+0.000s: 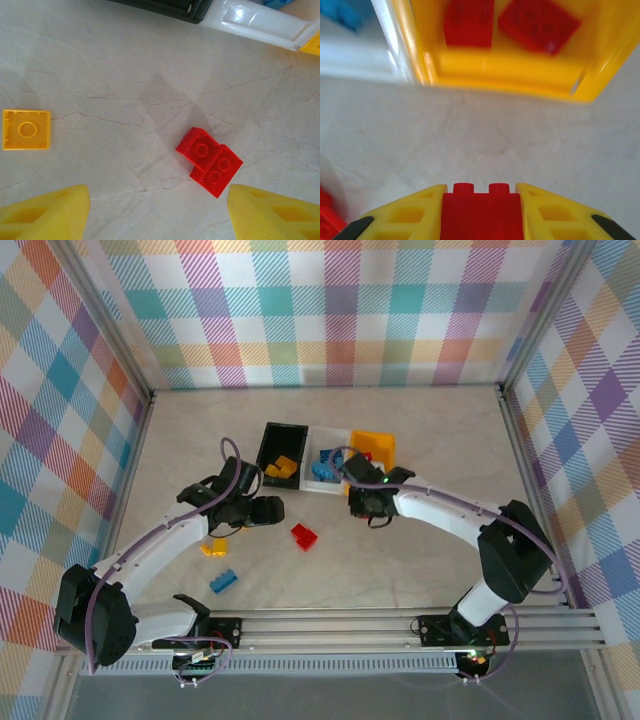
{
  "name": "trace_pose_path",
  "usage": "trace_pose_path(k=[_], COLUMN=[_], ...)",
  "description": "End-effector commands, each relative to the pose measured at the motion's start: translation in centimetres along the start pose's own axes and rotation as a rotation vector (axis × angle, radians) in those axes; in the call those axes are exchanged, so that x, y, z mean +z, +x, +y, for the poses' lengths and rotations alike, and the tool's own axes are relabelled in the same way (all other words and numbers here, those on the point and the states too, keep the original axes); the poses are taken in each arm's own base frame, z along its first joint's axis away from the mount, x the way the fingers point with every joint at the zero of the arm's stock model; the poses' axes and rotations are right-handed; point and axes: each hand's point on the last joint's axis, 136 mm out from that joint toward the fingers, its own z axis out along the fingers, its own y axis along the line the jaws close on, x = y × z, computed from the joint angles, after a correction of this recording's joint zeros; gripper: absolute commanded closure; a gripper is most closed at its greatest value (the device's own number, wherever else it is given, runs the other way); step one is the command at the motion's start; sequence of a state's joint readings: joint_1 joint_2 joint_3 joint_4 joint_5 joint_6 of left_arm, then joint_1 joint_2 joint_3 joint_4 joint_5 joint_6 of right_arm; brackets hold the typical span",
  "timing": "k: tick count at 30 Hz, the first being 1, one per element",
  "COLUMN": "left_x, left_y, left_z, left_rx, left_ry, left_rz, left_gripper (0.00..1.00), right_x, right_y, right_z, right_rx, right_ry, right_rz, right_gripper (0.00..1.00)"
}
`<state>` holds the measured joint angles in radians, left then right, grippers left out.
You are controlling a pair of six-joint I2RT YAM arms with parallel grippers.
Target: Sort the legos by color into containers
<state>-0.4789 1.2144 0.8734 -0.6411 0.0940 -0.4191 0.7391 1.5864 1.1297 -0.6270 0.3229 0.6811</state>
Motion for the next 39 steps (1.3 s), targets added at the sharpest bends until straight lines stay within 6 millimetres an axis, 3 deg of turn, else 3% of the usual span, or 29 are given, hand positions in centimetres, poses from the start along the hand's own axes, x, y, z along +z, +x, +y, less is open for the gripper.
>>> trace_pose_path(k=[1, 5, 8, 17, 21, 26, 28, 30, 34, 39], left_x=[0.5, 1.2, 1.9, 2.0, 2.0, 2.3, 2.3, 2.1, 1.4, 0.4], left_y=[0.6, 1.7, 2.5, 3.0, 2.9, 2.7, 2.3, 1.8, 0.9, -0.1], left_z=[-0.4, -1.2, -1.5, -1.8, -1.6, -1.9, -2.1, -2.0, -1.5, 0.0], left_rx=[-0.011, 0.002, 0.016, 0.022, 0.017, 0.01, 0.004, -0.005, -0.022, -0.061], left_ry=[0.023, 0.031, 0.017, 0.0, -0.009, -0.004, 0.0, -0.005, -0.037, -0.083], left_rz=[0.018, 0.038, 0.056, 0.067, 0.065, 0.067, 0.054, 0.031, -0.011, -0.063], left_gripper=[0.27, 0.27, 0.27, 0.27, 0.27, 0.27, 0.27, 0.27, 0.27, 0.22], right_x=[-1.2, 0.0, 1.8, 5.6, 4.6, 1.0, -0.8, -2.5, -4.3, -3.8], right_y=[-4.4, -8.5, -10.5, -13.0, -13.2, -13.0, -12.1, -10.0, -3.2, 5.4], right_z=[-1.6, -2.4, -2.1, -1.1, -0.7, -0.6, 0.1, 1.7, 5.1, 7.5], right_rx=[-0.025, -0.018, -0.02, -0.045, -0.066, -0.097, -0.124, -0.183, -0.365, -0.536], right_ry=[0.012, 0.002, -0.022, -0.056, -0.089, -0.14, -0.199, -0.298, -0.44, -0.493], right_rz=[-0.064, -0.087, -0.084, -0.056, -0.086, -0.141, -0.151, -0.139, -0.066, 0.052], right_gripper=[0.68, 0.68, 0.67, 0.61, 0.43, 0.4, 0.38, 0.33, 0.18, 0.04])
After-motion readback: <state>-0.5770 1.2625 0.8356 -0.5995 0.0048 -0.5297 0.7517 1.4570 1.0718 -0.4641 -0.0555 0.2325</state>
